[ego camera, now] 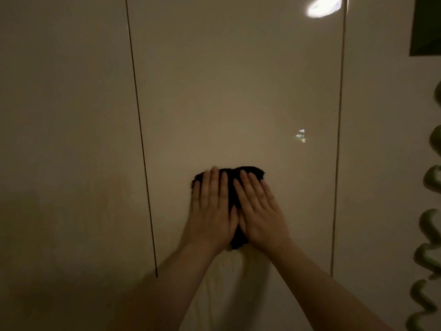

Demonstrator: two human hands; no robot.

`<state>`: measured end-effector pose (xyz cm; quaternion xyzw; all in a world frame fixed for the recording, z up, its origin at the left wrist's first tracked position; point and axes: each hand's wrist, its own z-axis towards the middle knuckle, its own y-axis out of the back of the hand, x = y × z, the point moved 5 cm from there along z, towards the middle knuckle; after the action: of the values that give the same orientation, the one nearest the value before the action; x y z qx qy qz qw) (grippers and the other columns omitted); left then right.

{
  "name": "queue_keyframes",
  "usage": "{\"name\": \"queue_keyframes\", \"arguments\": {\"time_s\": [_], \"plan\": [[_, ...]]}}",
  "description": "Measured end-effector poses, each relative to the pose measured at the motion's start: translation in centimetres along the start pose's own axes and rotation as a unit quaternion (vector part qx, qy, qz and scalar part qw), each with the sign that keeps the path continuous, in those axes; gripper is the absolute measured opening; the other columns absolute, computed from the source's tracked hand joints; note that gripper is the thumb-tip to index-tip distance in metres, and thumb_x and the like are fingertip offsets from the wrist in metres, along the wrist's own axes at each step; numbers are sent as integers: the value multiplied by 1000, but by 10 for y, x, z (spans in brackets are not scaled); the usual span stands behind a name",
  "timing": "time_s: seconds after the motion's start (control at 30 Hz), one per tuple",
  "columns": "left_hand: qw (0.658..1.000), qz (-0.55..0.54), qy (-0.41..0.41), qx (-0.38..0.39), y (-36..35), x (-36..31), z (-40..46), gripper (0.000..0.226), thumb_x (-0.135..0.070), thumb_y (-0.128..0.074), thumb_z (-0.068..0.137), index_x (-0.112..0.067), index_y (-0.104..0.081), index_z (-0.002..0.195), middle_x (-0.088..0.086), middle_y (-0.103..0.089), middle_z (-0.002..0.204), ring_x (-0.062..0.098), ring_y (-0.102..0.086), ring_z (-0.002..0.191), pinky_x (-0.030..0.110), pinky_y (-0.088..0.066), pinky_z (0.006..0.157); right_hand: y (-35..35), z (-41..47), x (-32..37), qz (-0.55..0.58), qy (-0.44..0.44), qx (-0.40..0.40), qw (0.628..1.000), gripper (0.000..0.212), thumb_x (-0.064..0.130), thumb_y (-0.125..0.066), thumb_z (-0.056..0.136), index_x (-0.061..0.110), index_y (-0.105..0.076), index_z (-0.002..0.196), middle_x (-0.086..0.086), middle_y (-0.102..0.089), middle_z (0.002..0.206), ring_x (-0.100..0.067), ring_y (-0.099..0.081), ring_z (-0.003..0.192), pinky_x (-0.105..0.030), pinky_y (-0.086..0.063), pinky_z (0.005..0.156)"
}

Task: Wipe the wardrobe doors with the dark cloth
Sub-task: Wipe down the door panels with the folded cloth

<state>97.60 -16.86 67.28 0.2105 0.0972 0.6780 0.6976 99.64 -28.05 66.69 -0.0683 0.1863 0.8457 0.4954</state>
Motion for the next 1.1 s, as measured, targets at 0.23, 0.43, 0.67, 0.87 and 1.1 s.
{"name": "queue_keyframes", "arguments": {"time_s": [0.23, 0.43, 0.67, 0.87, 1.1], "plan": [[999, -12, -29, 39, -23, -70, -3, 75, -40, -25, 97, -3, 16, 149, 17, 18, 158, 29, 13, 147, 48, 5, 118, 7, -54, -55, -30, -21, -3, 999, 57, 26, -35, 99, 0, -24, 149, -15, -13, 161, -30, -14, 148, -45, -10, 121], [998, -9, -32, 61, -26, -82, -3, 76, -42, -25, 98, -5, 17, 149, 14, 25, 156, 24, 16, 147, 44, 5, 119, 12, -64, -66, -61, -36, 24, 997, 59, 26, -38, 98, -2, -25, 149, -23, -17, 158, -36, -17, 147, -53, -17, 119], [993, 17, -92, 75, -18, -51, -9, 70, -44, -26, 100, -9, 3, 153, 9, 12, 160, 22, 8, 149, 39, 3, 121, 5, -59, -32, -52, -91, 23, 994, 58, 23, -33, 98, -6, -24, 148, -26, -17, 156, -37, -15, 147, -55, -17, 118], [992, 40, -84, 82, -8, 13, -31, 71, -46, -28, 99, -8, -3, 154, 9, 3, 161, 22, 2, 149, 39, -1, 120, -16, -39, 24, -37, -88, 10, 995, 58, 22, -35, 96, -3, -28, 147, -25, -22, 155, -34, -16, 147, -53, -16, 119], [990, 66, -78, 92, 2, 99, -71, 70, -48, -20, 100, -6, -2, 153, 13, 5, 162, 24, 1, 149, 43, -8, 120, -43, -15, 109, 1, -52, 36, 998, 63, 24, -39, 92, 1, -24, 148, -15, -15, 158, -27, -7, 149, -48, -10, 120]]}}
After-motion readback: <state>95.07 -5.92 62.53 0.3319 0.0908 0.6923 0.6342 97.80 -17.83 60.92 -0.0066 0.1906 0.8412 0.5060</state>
